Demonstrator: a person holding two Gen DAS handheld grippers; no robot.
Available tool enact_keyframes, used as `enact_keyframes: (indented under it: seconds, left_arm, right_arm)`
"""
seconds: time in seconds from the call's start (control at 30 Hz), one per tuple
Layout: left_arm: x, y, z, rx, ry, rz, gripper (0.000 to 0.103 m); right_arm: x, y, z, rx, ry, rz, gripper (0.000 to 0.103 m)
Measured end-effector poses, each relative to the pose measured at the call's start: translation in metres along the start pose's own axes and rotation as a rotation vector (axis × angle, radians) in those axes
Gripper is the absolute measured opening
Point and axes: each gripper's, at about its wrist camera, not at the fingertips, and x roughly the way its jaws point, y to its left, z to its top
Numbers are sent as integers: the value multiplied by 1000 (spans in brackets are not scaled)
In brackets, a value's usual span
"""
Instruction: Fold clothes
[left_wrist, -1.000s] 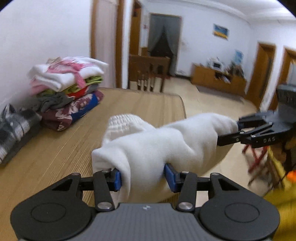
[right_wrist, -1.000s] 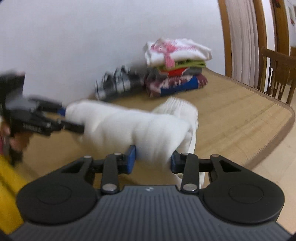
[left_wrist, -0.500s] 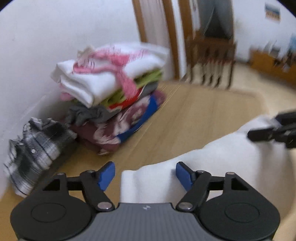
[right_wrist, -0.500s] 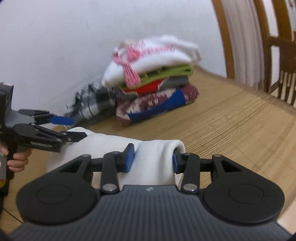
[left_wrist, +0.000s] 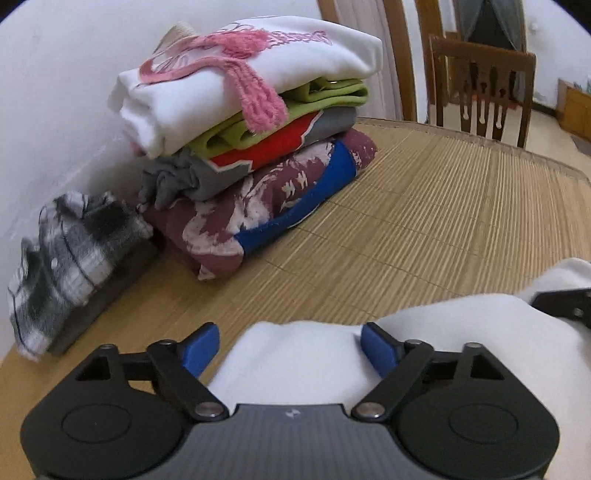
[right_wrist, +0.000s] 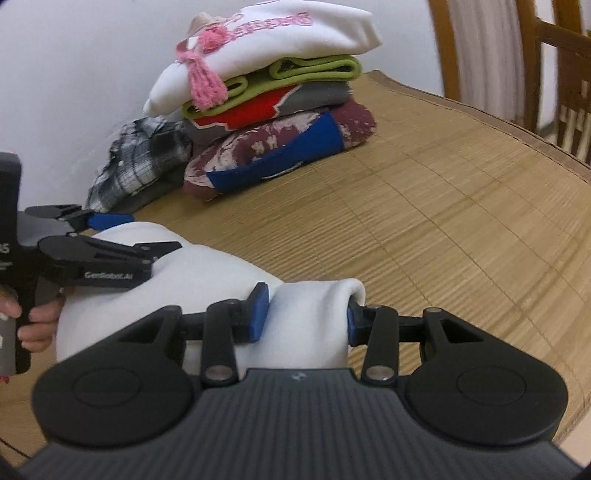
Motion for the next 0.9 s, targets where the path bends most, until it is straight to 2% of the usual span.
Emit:
enact_keyframes:
  seconds: [0.03,0.17,0.33,0.47,0.53,0.57,0.63,0.77,0.83,0.9]
  left_arm:
    - [5,-1,4,16,5,-8,95]
    - [11,-3,17,35,26,-73,96]
    - [-36,16,18,-59,8,-49,90]
    - [-104,35,-10,-139,-27,39,92]
    - [-134,43,-36,-186,-10,72,95]
    - [-145,47,-55,-232,17,61,95]
    - [-151,52,-88,-360,91,-15,96]
    - [-125,42,-146,-593,230,-270,91]
    - [-111,32,-157,-648,243,-346,89]
    - [-105,27,-155,-652,226,-369,89]
  right_arm:
    - [-4,3,-3,7,3,-18,43]
    - [-29,22,-18,-57,7,-78,43]
    - [-40,29,-8,-116,13,-40,44]
    - [-38,24,-2,-109,25,-16,44]
    - [-35,18,0,-78,40,12,44]
    - [-34,15,1,-64,51,32,44]
    - [-35,7,7,-38,84,82,44]
    - [-37,-3,21,-23,163,179,45]
    - [-40,1,31,-68,194,210,45]
    - [-45,10,44,-119,197,229,45]
